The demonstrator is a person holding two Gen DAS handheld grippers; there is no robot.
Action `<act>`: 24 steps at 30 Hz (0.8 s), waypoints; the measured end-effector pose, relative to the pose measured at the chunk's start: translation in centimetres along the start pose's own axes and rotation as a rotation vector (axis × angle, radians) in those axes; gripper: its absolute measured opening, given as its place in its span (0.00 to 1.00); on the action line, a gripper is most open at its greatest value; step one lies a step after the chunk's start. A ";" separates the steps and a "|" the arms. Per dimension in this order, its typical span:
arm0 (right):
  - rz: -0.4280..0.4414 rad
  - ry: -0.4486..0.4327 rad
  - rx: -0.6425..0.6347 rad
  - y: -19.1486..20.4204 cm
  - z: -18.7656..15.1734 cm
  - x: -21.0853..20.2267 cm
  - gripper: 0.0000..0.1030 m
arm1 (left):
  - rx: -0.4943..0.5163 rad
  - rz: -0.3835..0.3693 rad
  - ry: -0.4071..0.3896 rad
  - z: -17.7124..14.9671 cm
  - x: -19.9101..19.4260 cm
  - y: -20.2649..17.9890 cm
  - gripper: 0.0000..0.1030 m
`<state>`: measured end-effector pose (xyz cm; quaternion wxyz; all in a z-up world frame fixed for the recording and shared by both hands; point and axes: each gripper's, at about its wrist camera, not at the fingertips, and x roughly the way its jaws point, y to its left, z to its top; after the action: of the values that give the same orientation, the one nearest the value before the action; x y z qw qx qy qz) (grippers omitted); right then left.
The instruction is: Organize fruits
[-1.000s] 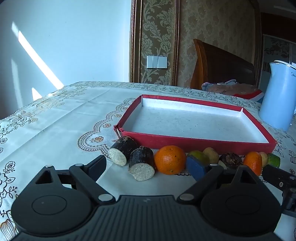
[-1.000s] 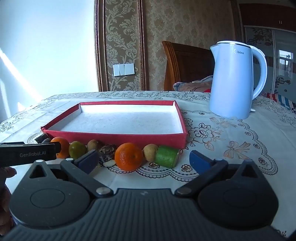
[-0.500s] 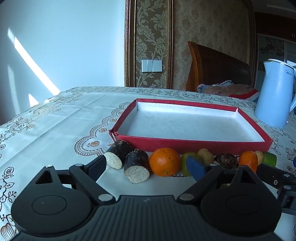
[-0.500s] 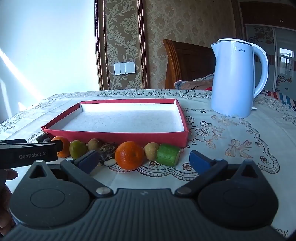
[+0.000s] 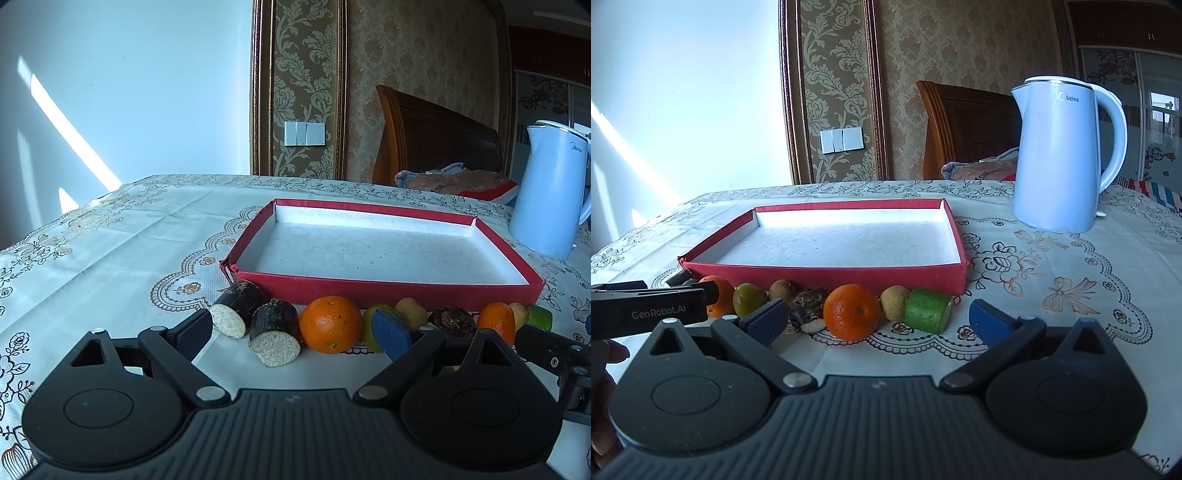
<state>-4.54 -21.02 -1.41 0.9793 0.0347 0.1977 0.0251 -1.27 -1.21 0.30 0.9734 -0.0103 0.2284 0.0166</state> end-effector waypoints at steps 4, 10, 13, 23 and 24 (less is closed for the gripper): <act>0.001 0.001 -0.001 0.0 0.0 0.0 1.00 | -0.003 -0.007 0.000 0.0 0.0 0.1 0.91; -0.003 0.007 -0.004 0.2 0.0 0.1 1.00 | 0.003 -0.009 -0.006 -0.1 -0.1 0.0 0.91; -0.003 0.008 -0.004 0.1 0.0 0.1 1.00 | 0.003 -0.009 -0.006 -0.1 -0.1 0.0 0.91; -0.005 0.008 -0.002 0.0 -0.1 0.2 1.00 | 0.004 -0.012 -0.004 0.0 0.0 0.1 0.91; -0.005 0.008 -0.002 0.0 -0.1 0.2 1.00 | 0.004 -0.012 -0.003 -0.1 0.0 0.0 0.91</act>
<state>-4.39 -20.97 -1.54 0.9786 0.0330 0.2018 0.0230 -1.31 -1.17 0.26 0.9738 -0.0096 0.2270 0.0104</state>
